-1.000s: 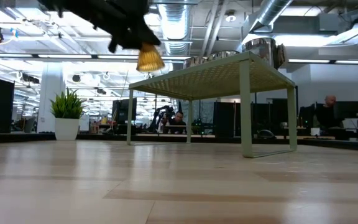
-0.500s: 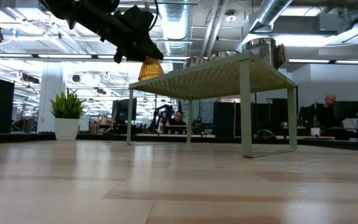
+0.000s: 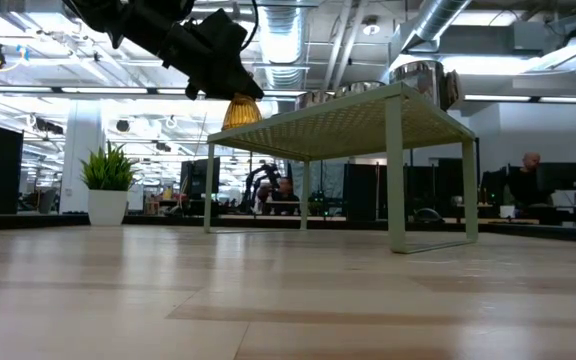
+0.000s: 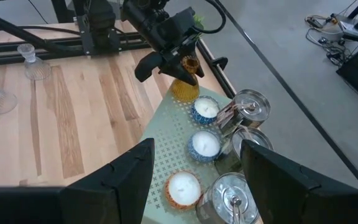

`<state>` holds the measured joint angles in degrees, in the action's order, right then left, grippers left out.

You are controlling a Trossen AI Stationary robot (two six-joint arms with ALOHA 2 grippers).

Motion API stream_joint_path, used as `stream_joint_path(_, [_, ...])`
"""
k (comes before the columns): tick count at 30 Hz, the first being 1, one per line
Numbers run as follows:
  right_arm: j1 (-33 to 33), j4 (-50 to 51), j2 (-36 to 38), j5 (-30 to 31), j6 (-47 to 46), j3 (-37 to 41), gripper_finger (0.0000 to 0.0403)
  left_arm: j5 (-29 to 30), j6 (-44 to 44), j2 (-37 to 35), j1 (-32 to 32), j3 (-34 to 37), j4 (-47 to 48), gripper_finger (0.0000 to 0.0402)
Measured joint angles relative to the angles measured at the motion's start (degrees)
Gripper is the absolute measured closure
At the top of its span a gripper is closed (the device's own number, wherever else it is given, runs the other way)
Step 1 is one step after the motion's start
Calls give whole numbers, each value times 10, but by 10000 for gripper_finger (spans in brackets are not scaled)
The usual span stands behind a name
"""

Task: Stock candles on shelf
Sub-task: Put the center orange candle holder on the shelf

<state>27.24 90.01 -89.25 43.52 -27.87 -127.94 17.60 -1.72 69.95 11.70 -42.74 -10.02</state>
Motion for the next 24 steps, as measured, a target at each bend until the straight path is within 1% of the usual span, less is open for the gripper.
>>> stream_joint_path(5, [0, 0, 0, 0, 0, 0, 173, 2, 14, 0, 4, 0, -4, 260])
stream_joint_path(9, [0, 0, 0, 0, 0, 0, 173, 1, 15, 0, 4, 0, -4, 273])
stream_joint_path(12, [0, 0, 0, 0, 0, 0, 173, -7, 15, 0, 4, 0, -7, 274])
stream_joint_path(14, [0, 0, 0, 0, 0, 0, 173, -7, 15, 1, 4, 0, -14, 267])
stream_joint_path(17, [0, 0, 0, 0, 0, 0, 173, -7, 15, 13, 4, 0, -29, 261])
stream_joint_path(20, [0, 0, 0, 0, 0, 0, 173, -15, 15, 34, 4, 0, -55, 274])
stream_joint_path(24, [0, 0, 0, 0, 0, 0, 173, -28, 13, 56, 4, -1, -85, 274])
